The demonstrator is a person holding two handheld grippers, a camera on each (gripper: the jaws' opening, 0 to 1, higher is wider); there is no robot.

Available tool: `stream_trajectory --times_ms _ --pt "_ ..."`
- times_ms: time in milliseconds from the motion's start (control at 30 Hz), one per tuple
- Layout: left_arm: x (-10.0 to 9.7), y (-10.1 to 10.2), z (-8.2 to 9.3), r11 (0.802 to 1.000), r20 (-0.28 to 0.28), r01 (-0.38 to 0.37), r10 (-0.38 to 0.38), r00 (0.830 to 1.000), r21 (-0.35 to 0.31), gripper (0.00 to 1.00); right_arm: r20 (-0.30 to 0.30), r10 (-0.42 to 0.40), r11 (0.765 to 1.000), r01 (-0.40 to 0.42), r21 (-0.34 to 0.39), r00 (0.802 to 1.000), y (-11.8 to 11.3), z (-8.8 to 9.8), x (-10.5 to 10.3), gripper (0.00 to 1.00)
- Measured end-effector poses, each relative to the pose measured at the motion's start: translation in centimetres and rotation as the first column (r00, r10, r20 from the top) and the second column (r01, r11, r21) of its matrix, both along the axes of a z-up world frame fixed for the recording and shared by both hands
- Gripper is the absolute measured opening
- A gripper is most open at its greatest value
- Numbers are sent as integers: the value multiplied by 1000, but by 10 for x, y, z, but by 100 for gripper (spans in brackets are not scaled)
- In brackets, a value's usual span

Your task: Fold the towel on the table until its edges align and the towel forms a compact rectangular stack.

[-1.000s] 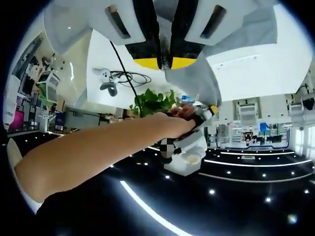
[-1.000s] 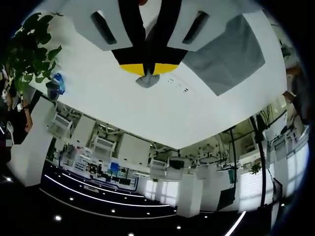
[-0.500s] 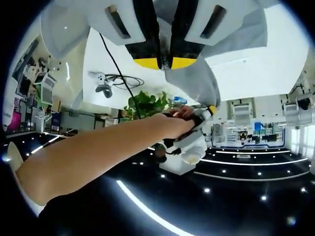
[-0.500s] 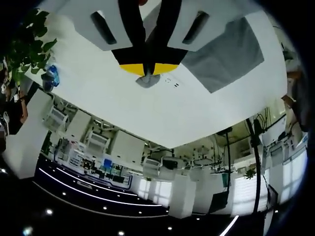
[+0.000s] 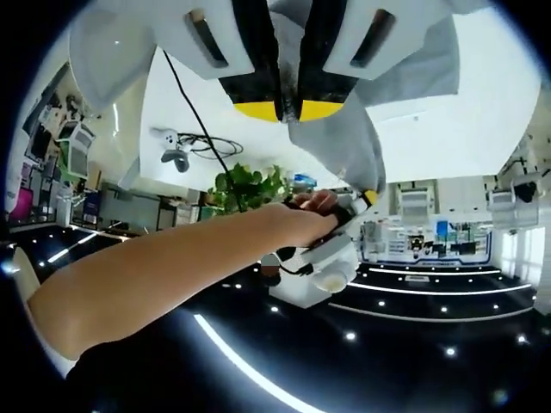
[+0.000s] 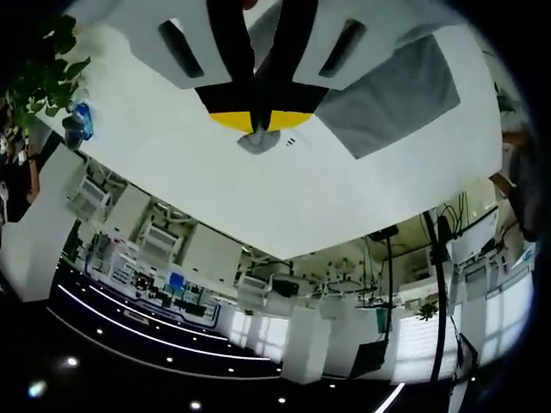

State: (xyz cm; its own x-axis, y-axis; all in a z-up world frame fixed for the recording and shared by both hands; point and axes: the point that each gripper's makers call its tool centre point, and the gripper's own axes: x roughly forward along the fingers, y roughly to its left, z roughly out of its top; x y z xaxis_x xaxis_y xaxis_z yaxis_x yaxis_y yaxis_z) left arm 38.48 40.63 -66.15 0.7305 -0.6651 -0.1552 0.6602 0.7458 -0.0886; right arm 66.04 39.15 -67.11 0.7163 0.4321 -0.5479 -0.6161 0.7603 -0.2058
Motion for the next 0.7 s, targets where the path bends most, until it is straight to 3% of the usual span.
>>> stream_trajectory --times_ms 333,700 --pt "0 16 -15 1000 -26 -27 27 999 -8 7 -24 33 999 -33 -11 999 24 -19 6 1" --pt "0 39 -37 997 -74 -79 78 994 -14 7 -48 69 997 -71 -29 996 56 -41 -2 1"
